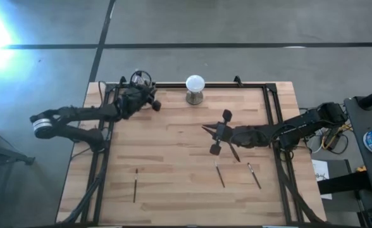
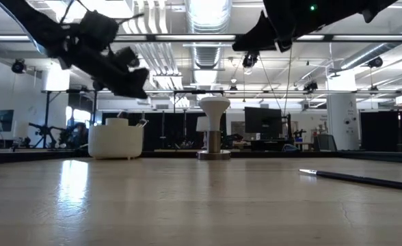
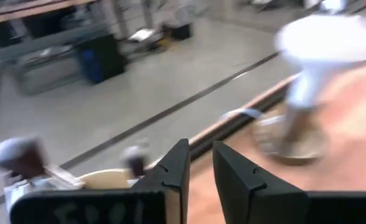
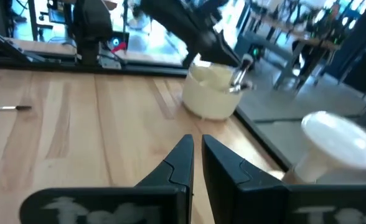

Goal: Put items in baskets/containers
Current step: Put the liner brush into the organizer

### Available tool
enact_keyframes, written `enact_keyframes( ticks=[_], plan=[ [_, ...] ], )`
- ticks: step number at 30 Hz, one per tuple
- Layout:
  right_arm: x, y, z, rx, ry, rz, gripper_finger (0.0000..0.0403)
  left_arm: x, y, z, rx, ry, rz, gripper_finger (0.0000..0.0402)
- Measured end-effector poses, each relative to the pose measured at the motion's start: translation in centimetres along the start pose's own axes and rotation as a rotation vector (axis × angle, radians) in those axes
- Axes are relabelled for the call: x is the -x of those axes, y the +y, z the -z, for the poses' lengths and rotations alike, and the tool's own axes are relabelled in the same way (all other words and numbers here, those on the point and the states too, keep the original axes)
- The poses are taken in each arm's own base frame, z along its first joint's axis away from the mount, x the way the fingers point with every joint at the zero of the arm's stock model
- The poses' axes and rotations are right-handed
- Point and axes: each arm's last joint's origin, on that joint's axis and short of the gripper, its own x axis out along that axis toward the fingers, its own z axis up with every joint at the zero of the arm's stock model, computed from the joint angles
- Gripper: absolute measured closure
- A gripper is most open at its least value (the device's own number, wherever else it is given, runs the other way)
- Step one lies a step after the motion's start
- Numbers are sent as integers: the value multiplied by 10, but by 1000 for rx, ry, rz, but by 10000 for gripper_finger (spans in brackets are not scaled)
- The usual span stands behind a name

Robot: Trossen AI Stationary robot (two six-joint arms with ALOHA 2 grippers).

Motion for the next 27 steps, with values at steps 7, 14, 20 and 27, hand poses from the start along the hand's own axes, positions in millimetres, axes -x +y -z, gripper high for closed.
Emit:
enact_keyframes(
  ticks=[7, 14, 20, 27],
  plan=[
    [1, 0, 10, -8, 93, -3, 376, 50, -44, 6, 6, -80, 282, 394],
    [9, -2, 13, -74, 152, -1, 376, 87, -72, 41, 44, -152, 529, 400],
    [24, -1, 22, -154, 291, 23, 376, 97, -70, 76, 119, -159, 598, 401],
    [53, 15, 39, -252, 525, 52, 376, 94, -70, 93, 132, -132, 595, 401]
  ],
)
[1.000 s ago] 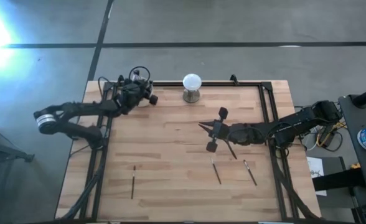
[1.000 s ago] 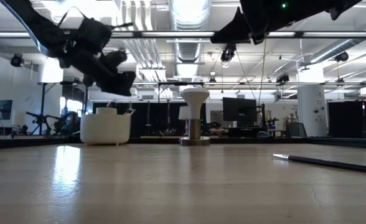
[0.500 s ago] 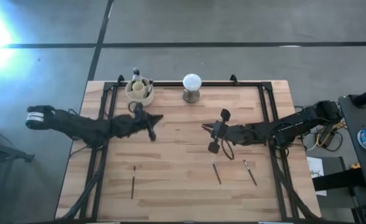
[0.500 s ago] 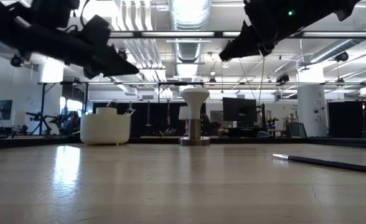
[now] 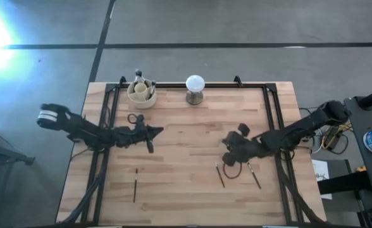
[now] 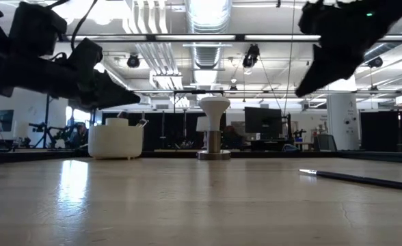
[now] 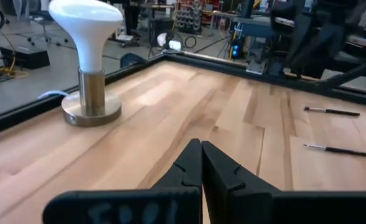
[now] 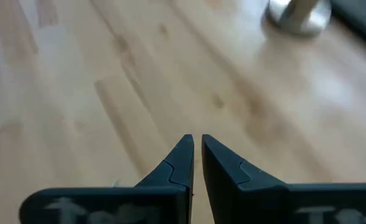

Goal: Put items in baskets/containers
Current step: Put the liner brush into the organizer

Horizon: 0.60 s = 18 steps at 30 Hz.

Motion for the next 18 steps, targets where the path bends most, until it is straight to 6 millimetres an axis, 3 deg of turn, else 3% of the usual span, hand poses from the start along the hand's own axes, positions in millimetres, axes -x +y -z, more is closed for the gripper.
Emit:
enact_keyframes(
  ticks=[9, 18],
  plan=[
    [15, 25, 30, -219, 147, -108, 362, -10, -4, 6, 8, 40, -5, 401],
    [-11, 34, 35, -295, 312, -78, 309, -16, -8, 16, 9, 92, -4, 401]
  ],
)
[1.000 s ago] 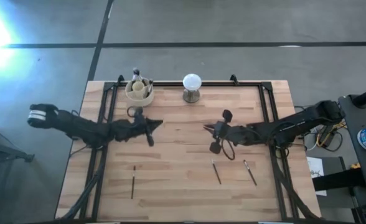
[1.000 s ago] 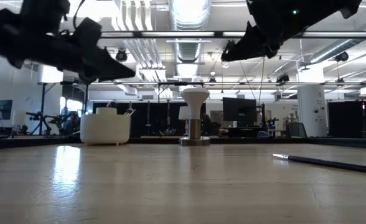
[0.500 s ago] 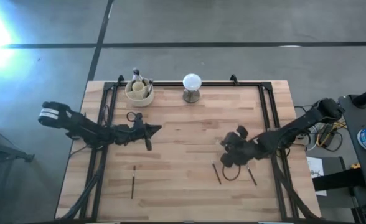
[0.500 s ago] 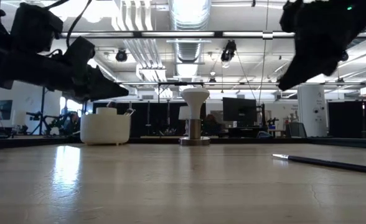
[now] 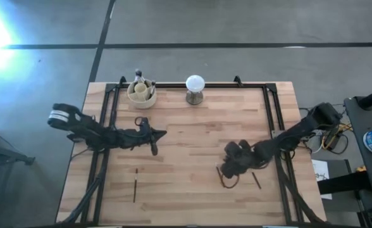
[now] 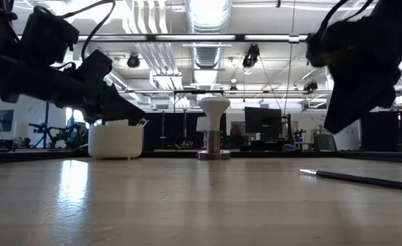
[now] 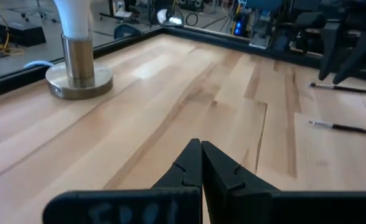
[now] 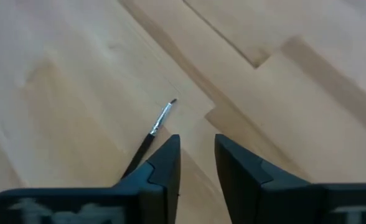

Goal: Put items in baskets/containers
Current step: Put the liner brush into the organizer

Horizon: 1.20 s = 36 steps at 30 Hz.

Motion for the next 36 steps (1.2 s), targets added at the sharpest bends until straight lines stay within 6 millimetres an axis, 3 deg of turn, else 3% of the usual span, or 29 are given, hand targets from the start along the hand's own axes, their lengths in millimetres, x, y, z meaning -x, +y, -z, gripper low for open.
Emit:
enact_keyframes(
  ticks=[12, 23, 30, 36],
  plan=[
    [-33, 23, -30, -13, 110, 19, 292, -5, -2, 4, -16, 26, -6, 401],
    [-73, 49, -33, 87, 274, 143, 309, -5, -1, 5, -16, 29, -7, 401],
    [-73, 59, -39, 151, 307, 189, 319, -5, -1, 5, -14, 31, -7, 401],
    [-68, 55, -38, 147, 296, 187, 322, -5, -1, 6, -5, 33, -8, 402]
  ],
)
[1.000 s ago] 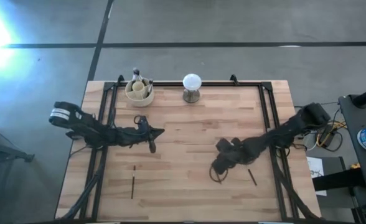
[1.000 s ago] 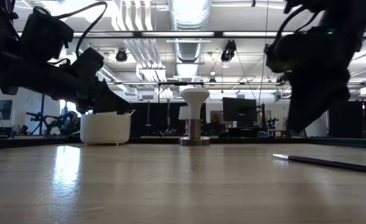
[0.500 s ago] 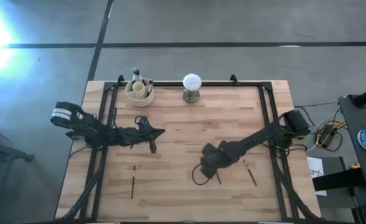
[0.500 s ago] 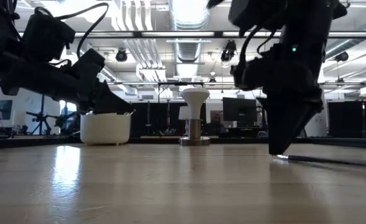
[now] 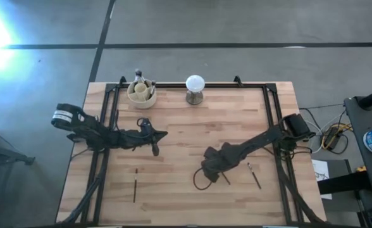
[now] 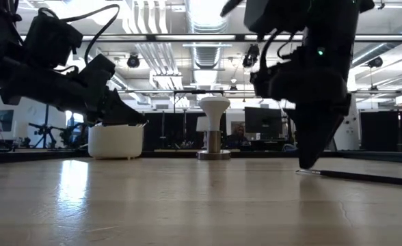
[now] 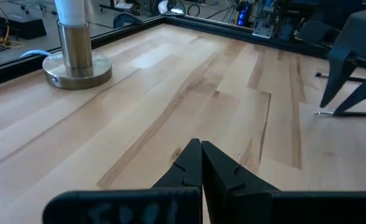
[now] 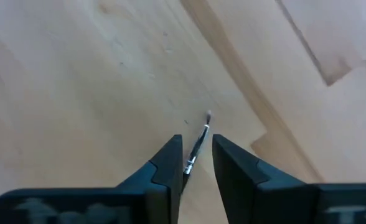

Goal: Put items in baskets/containers
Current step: Put the liner brush into the organizer

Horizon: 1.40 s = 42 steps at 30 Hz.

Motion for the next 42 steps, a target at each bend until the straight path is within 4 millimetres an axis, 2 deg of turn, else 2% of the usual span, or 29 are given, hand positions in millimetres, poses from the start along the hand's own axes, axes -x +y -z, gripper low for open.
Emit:
enact_keyframes(
  ticks=[10, 16, 21, 26, 29, 32, 37, 40, 42],
  plan=[
    [-16, -5, 8, 27, 10, -64, 345, 0, 0, 2, 8, 23, -6, 402],
    [-16, -5, 8, 121, -3, -72, 376, -6, -1, 8, -36, 147, -39, 402],
    [-8, -4, 7, 236, -59, -73, 391, -16, -9, -4, 26, 127, -17, 401],
    [18, -5, 3, 334, -293, -195, 393, -25, -22, -17, 19, 97, 56, 386],
    [29, -12, 3, 391, -445, -263, 393, -28, -28, -22, -5, 84, 75, 357],
    [48, -19, 0, 430, -654, -332, 394, -30, -35, -29, -27, 38, 100, 325],
    [86, -32, -1, 467, -1022, -446, 394, -23, -51, -55, -63, -224, 264, 286],
    [111, -43, 0, 435, -1219, -502, 394, -17, -57, -68, -40, -353, 379, 277],
    [120, -49, 2, 420, -1319, -526, 394, -17, -60, -74, -30, -395, 419, 276]
  ],
)
